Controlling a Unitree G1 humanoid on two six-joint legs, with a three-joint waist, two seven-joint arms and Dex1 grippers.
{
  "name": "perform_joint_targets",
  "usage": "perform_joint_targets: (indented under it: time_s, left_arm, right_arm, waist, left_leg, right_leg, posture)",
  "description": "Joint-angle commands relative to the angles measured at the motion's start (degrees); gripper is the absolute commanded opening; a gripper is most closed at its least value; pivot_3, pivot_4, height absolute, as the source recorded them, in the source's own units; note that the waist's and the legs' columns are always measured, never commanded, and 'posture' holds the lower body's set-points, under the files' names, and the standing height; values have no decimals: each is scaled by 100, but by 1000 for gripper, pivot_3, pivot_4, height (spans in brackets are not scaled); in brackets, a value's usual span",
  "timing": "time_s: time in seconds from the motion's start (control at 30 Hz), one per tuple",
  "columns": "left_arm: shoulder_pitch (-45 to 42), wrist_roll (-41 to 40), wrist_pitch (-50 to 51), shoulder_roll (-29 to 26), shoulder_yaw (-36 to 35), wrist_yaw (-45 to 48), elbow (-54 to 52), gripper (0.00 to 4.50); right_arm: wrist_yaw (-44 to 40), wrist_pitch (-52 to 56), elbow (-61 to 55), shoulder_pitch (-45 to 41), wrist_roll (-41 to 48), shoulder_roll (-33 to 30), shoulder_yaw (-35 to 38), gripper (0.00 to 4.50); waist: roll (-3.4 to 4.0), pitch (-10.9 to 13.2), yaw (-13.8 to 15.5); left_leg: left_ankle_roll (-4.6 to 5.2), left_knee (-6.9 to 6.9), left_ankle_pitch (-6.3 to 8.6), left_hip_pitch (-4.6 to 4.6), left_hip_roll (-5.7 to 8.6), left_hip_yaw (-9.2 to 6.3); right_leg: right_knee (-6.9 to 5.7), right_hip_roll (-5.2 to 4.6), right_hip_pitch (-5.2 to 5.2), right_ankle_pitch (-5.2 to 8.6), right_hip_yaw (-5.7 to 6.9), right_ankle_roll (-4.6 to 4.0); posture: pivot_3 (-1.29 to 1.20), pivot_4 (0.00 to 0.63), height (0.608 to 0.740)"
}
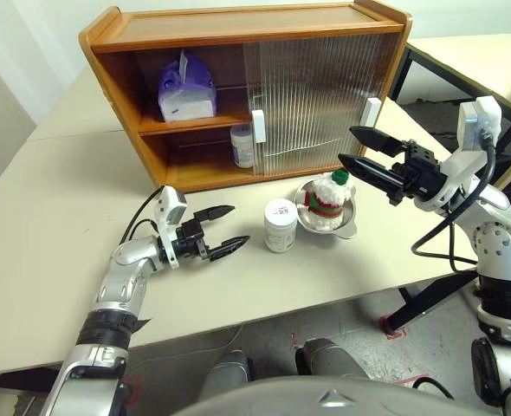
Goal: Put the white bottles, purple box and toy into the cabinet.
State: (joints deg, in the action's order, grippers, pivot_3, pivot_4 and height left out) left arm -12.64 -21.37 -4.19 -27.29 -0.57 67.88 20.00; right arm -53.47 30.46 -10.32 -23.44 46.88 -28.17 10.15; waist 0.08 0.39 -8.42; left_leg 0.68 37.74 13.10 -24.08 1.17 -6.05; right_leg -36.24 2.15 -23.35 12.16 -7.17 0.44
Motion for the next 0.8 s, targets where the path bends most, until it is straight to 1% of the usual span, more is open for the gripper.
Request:
perform_joint_targets:
  time_s: [0.03, 0.23, 0.67, 0.73, 0.8]
  left_arm:
    - [-165, 219, -141, 20, 255, 152, -31, 4458]
    - [-460, 414, -339, 106, 491, 264, 289, 4458]
    - [-948, 680, -748, 403, 747, 538, 1171, 4458]
    - [-1005, 721, -796, 452, 758, 551, 1270, 4458]
    - [-1081, 758, -843, 523, 779, 551, 1380, 4458]
  right_arm:
    - [9, -9, -43, -24, -8, 3, -25, 4500]
    - [47, 4, -95, 2, 3, -11, -2, 4500]
    - [156, 6, -208, 102, 31, -34, 51, 4500]
    - [159, 7, -209, 110, 33, -42, 58, 4500]
    - [165, 8, -215, 118, 31, -49, 62, 4500]
  waist:
    - [1, 0, 2]
    - [1, -1, 1]
    - [2, -1, -40]
    - [3, -2, -50]
    - [3, -2, -58]
  left_leg:
    - [1, 0, -1, -3, -1, 0]
    - [36, 0, -21, -9, -10, 1]
    - [51, 2, -30, -14, -30, 5]
    - [57, 3, -33, -13, -31, 6]
    - [72, 3, -42, -13, -32, 8]
  right_leg:
    - [-1, 0, 2, 0, 0, 0]
    - [-1, 2, -1, 1, 2, 2]
    - [1, 4, -1, 7, 4, 12]
    - [1, 4, 0, 14, 4, 24]
    - [1, 5, 0, 34, 4, 58]
  posture:
    - [-191, 0, 740]
    - [-201, 0, 740]
    - [-225, 0, 740]
    - [-227, 0, 740]
    - [-230, 0, 740]
